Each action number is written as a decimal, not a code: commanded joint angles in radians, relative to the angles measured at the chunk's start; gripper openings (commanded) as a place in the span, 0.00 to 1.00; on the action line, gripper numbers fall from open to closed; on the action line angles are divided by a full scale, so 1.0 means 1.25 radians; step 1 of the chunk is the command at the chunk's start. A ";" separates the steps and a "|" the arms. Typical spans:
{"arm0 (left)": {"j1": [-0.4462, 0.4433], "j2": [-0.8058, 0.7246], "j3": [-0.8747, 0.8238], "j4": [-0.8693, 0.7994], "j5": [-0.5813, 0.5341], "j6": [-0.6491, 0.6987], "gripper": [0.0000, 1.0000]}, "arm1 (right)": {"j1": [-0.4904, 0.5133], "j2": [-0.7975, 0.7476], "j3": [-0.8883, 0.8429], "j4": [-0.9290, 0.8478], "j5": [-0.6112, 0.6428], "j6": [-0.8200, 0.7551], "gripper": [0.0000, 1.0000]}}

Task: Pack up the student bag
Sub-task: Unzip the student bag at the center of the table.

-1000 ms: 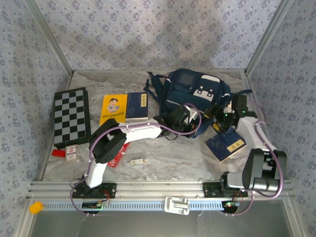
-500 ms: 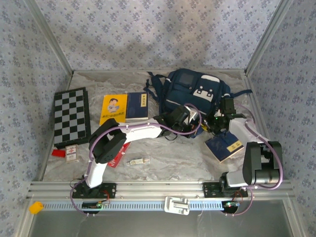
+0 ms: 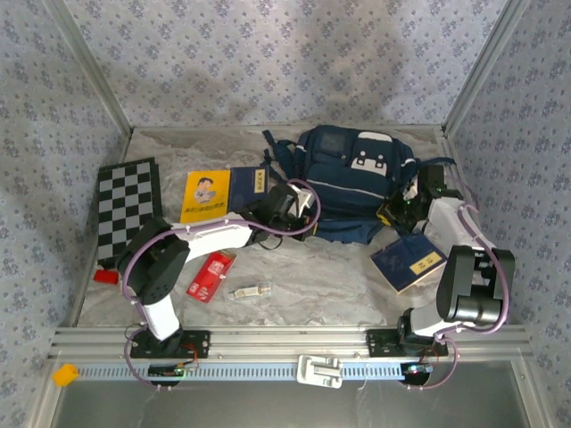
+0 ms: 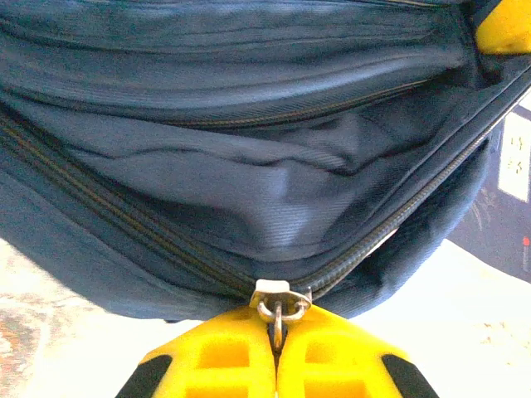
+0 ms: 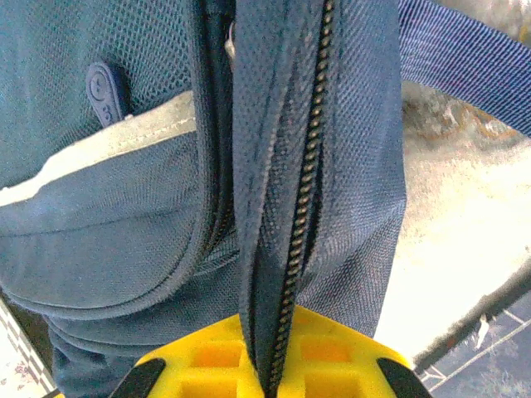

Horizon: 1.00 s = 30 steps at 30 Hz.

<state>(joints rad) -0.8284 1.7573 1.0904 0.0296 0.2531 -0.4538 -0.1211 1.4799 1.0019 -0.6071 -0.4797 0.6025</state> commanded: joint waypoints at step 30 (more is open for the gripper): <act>-0.094 0.091 0.173 0.007 0.039 0.006 0.00 | 0.311 -0.144 -0.102 0.109 0.231 0.460 0.76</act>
<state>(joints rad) -0.9279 1.8740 1.2606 -0.0010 0.2760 -0.4614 0.2417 1.2785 0.8795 -0.5331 -0.2565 1.0584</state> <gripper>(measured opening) 0.051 0.763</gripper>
